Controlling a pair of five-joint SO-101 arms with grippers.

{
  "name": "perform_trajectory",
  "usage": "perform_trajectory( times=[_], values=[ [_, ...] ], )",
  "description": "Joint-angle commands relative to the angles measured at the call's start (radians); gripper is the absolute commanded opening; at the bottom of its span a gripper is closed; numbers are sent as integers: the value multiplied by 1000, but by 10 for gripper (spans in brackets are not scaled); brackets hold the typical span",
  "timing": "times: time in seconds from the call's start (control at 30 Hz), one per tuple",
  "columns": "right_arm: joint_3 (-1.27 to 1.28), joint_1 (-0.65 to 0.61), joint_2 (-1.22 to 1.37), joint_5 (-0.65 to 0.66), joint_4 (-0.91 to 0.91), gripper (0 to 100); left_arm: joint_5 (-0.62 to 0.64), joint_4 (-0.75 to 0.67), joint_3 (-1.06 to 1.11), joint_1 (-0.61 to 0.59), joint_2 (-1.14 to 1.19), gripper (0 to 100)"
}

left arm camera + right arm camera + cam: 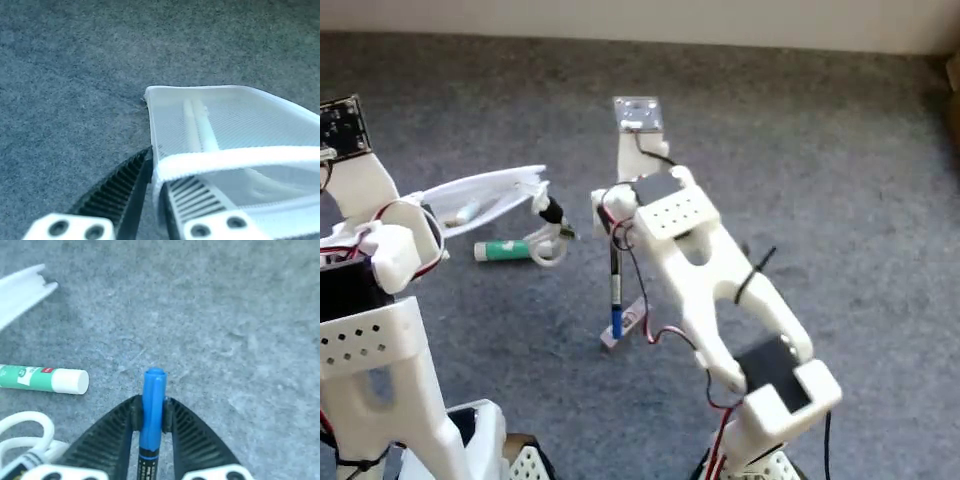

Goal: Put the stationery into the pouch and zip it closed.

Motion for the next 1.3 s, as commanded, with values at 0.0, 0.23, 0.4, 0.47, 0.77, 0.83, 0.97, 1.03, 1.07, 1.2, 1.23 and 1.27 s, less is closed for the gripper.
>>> perform_trajectory(
  times=[0.0,0.23,0.4,0.47,0.77,0.83,0.97,1.03,1.07,1.2,1.23,1.27],
  values=[
    [42,31,-189,17,5,4,35,-6,-62,90,-4,7],
    [110,31,-499,18,5,4,37,-20,-51,116,-2,7],
    [107,-8,-711,18,5,4,37,-20,-51,116,-2,7],
    [107,-39,-782,18,5,4,37,-20,-50,116,-2,7],
    [114,-193,-1003,181,-165,4,37,-15,-50,116,-2,7],
    [114,-213,-1018,209,-229,4,37,-15,-50,116,-2,7],
    [119,-262,-1021,216,-360,4,37,-14,-50,116,-2,7],
    [154,-288,-1021,216,-456,4,37,-14,-50,116,-2,7],
    [179,-298,-1021,218,-519,4,37,-14,-50,116,-2,7],
    [314,-311,-1021,252,-806,4,37,-14,-50,116,-2,7],
    [360,-317,-1021,285,-883,4,37,-14,-50,116,-2,7],
    [406,-335,-1021,324,-958,4,37,-14,-50,116,-2,7]
  ],
)
